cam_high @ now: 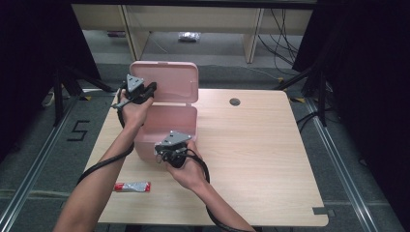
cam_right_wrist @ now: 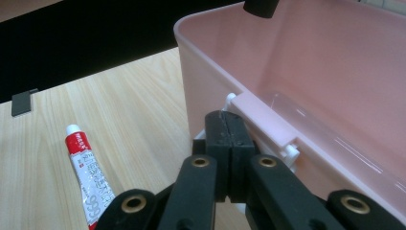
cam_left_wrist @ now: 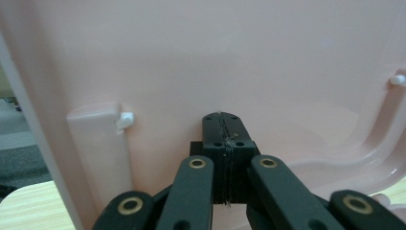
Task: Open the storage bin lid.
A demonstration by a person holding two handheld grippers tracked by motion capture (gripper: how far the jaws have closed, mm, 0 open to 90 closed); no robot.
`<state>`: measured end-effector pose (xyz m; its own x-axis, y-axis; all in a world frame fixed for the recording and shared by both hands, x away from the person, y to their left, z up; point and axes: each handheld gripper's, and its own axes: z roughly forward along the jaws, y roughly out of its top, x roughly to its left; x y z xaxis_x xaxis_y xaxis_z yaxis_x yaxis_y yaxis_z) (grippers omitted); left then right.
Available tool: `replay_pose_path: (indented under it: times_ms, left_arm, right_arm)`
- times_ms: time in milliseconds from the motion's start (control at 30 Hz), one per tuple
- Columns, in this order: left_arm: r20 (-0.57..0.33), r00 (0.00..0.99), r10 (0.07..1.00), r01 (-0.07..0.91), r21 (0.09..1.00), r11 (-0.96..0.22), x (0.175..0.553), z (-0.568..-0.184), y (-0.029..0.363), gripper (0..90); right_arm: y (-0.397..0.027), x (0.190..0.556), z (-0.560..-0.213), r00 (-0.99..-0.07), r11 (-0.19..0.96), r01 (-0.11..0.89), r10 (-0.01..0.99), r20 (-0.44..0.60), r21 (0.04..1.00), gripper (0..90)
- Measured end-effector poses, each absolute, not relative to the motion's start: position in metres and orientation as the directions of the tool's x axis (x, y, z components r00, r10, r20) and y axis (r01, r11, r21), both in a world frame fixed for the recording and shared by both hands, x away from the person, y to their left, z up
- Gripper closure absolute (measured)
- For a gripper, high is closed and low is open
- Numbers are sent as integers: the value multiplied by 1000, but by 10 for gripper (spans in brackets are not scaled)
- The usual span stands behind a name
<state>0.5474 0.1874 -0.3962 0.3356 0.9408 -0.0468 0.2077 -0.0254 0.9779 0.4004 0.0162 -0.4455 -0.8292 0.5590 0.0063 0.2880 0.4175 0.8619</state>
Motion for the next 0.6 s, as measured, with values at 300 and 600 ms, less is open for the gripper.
replay_pose_path:
  times_ms: [300, 600]
  left_arm:
    - [-40, 337, 941, 222, 974, -38, 551, -398, 184, 890]
    - [-41, 338, 940, 243, 969, -45, 554, -401, 183, 886]
  right_arm:
    - [17, 401, -446, -824, 405, 286, 566, 8, 868, 900]
    - [17, 401, -446, -825, 406, 283, 565, 4, 869, 900]
